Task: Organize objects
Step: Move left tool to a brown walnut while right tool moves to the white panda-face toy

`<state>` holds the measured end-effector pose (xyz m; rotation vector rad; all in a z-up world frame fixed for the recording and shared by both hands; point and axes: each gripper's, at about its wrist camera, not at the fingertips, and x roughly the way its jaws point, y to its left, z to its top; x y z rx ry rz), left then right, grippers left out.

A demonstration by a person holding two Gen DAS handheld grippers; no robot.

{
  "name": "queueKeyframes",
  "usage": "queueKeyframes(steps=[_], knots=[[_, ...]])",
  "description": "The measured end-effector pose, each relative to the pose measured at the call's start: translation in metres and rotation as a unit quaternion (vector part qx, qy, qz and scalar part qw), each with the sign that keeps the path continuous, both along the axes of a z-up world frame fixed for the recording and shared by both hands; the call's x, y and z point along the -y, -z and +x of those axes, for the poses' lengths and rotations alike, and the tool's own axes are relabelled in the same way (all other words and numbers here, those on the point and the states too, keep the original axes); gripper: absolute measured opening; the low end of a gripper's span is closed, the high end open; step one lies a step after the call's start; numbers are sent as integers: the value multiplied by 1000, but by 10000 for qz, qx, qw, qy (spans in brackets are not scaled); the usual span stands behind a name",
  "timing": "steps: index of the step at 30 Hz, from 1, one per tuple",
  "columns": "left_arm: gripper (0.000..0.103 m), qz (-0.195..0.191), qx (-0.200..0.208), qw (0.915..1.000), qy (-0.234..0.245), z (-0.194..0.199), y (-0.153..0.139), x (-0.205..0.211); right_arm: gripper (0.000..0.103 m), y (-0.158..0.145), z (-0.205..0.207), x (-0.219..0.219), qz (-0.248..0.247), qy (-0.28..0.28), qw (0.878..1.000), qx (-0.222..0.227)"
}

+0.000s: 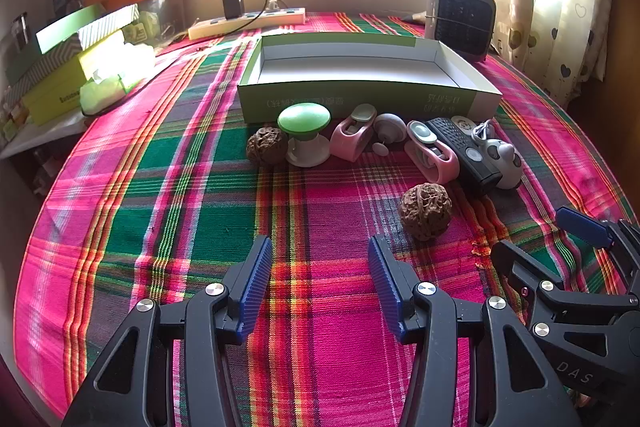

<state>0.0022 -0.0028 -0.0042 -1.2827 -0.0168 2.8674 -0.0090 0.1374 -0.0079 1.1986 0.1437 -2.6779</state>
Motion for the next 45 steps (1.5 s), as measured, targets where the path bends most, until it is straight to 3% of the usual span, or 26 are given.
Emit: queueKeyframes(steps=[12, 20, 27, 32, 45], knots=[[48, 28, -29, 9999, 120, 2, 0, 4, 84, 1, -2, -8, -13, -204, 9998, 52], [48, 378, 31, 9986, 365, -3, -4, 11, 84, 0, -13, -22, 17, -230, 9996, 157], [48, 414, 3, 9953, 877, -2, -8, 0, 84, -2, -26, -33, 96, -354, 9988, 321], [48, 756, 26, 9901, 1179, -6, -13, -3, 84, -2, -41, -33, 130, -590, 9975, 374], [48, 466, 225, 9874, 1496, -18, -8, -24, 84, -2, -67, -25, 205, -1019, 9938, 399]])
